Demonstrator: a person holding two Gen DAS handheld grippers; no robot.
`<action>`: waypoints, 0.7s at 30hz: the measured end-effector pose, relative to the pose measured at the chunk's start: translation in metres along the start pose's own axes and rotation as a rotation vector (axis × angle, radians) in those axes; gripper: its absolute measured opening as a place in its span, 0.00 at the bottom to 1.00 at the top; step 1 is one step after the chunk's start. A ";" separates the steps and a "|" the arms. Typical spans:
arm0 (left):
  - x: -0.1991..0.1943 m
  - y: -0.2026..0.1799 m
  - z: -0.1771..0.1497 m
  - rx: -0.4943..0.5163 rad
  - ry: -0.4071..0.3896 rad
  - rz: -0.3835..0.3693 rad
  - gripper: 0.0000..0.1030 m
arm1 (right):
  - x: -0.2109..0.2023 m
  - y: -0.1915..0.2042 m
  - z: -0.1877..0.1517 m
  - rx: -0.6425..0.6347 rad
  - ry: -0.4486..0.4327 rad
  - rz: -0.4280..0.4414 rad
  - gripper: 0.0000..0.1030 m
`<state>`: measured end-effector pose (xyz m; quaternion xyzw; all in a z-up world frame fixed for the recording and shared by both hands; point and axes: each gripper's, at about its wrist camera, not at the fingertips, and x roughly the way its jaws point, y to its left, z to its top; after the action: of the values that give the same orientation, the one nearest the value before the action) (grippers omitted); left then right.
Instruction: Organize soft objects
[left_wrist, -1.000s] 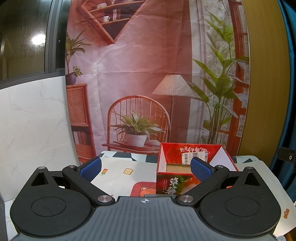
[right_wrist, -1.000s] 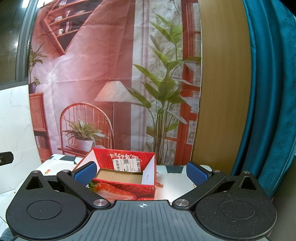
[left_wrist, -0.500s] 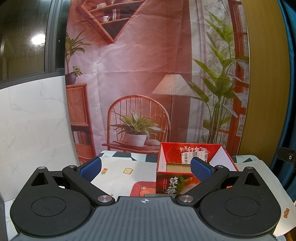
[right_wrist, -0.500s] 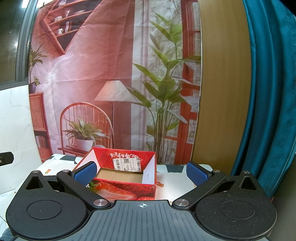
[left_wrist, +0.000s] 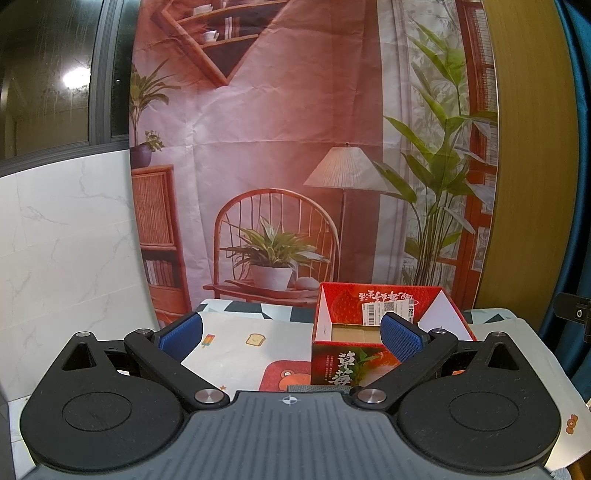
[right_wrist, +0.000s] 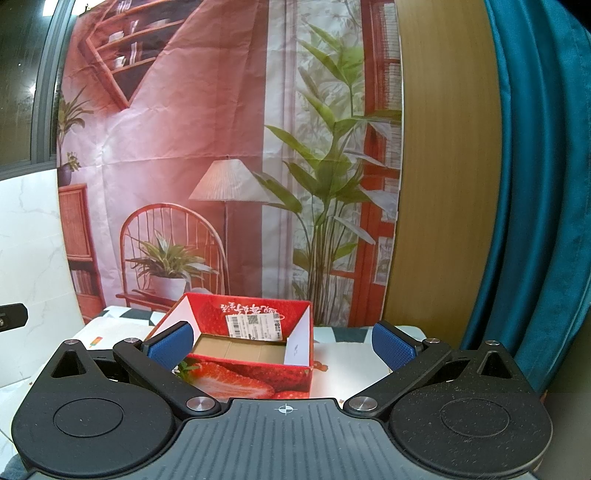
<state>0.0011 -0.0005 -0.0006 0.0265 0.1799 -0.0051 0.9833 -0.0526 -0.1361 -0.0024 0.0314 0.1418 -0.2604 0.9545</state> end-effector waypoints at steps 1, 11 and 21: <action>0.000 0.000 0.000 0.000 0.000 0.000 1.00 | 0.000 0.000 -0.001 0.000 0.000 0.000 1.00; 0.000 0.000 0.000 0.000 0.000 0.000 1.00 | 0.000 0.000 0.000 0.001 0.001 0.000 1.00; 0.001 0.000 0.000 -0.001 0.002 -0.001 1.00 | -0.001 0.000 0.005 0.002 0.002 0.001 1.00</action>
<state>0.0015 -0.0005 -0.0010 0.0259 0.1811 -0.0054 0.9831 -0.0525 -0.1358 0.0024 0.0329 0.1425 -0.2598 0.9545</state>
